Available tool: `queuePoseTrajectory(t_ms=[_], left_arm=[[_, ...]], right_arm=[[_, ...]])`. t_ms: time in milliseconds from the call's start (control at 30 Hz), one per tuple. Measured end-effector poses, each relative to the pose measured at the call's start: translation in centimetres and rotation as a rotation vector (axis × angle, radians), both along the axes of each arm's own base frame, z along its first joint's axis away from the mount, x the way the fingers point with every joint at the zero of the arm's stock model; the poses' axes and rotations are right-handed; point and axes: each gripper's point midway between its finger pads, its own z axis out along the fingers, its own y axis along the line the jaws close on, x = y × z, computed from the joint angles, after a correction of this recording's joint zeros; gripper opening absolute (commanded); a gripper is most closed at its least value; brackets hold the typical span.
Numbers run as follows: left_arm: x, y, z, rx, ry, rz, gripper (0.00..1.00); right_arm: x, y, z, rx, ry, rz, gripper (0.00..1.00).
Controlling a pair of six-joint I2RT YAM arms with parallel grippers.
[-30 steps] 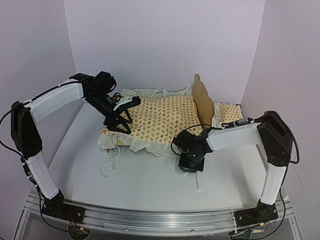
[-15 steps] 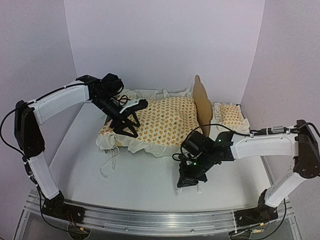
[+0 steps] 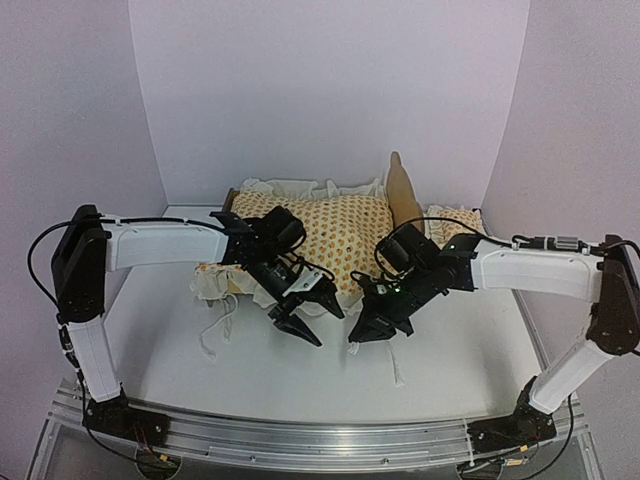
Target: Set up the pet bed
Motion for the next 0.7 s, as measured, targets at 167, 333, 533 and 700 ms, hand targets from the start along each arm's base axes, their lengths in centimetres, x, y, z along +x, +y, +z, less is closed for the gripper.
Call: queuePoseTrajectory(t_ms=[167,333,533,700], left_arm=[[1.6,-2.7,-1.4,-0.121,-0.118,-0.003,0.67],[1.6,-4.2,-3.2,-0.153,-0.157,-0.002,0.62],[1.6,-6.6,-4.9,-0.147,-0.111,0.057,0.31],[2.2,-7.4,-4.4,-0.163,-0.088,0.102,0.0]], right_arm=[[-0.1,-0.4,0.1,0.002,-0.003,0.002,0.0],[-0.1,-0.7,1.6,0.035,-0.035,0.002,0.0],[0.1,-0.8,1.8,0.043,-0.041,0.001,0.0],[0.5,-1.0,1.8,0.038,-0.046,-0.012,0.01]])
